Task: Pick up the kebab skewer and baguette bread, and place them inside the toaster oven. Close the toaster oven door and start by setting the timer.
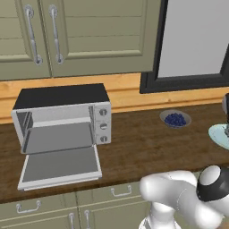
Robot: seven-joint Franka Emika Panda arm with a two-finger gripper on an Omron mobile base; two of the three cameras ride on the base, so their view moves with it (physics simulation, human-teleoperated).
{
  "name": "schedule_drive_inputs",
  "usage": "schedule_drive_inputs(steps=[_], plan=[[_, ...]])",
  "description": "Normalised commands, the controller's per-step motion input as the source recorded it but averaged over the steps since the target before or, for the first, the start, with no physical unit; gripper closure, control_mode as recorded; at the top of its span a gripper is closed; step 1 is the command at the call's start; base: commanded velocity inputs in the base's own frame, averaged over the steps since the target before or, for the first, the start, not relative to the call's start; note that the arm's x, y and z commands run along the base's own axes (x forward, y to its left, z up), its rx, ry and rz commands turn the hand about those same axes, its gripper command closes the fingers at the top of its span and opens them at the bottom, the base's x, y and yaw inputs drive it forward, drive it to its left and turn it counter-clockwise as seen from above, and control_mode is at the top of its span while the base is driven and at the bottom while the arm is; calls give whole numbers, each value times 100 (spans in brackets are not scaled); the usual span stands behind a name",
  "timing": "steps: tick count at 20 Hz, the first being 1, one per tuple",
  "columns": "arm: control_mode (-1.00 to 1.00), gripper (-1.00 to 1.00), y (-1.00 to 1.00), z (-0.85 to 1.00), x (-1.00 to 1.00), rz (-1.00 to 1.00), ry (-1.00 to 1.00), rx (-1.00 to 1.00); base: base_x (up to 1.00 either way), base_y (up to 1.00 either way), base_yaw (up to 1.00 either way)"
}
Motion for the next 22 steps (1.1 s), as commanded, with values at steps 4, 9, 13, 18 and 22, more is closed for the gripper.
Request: schedule_drive_inputs(steps=[4,9,13,18,22], plan=[[-100,-100,-95,-59,45,-1,0,11,0,0,0],[-100,-100,-51,-52,80,0,0,17,0,0,0],[-100,-100,-22,-54,92,0,3,14,0,0,0],[-100,-100,-85,-48,52,0,0,4,0,0,0],[-100,-100,-71,-40,51,-1,0,2,0,0,0]])
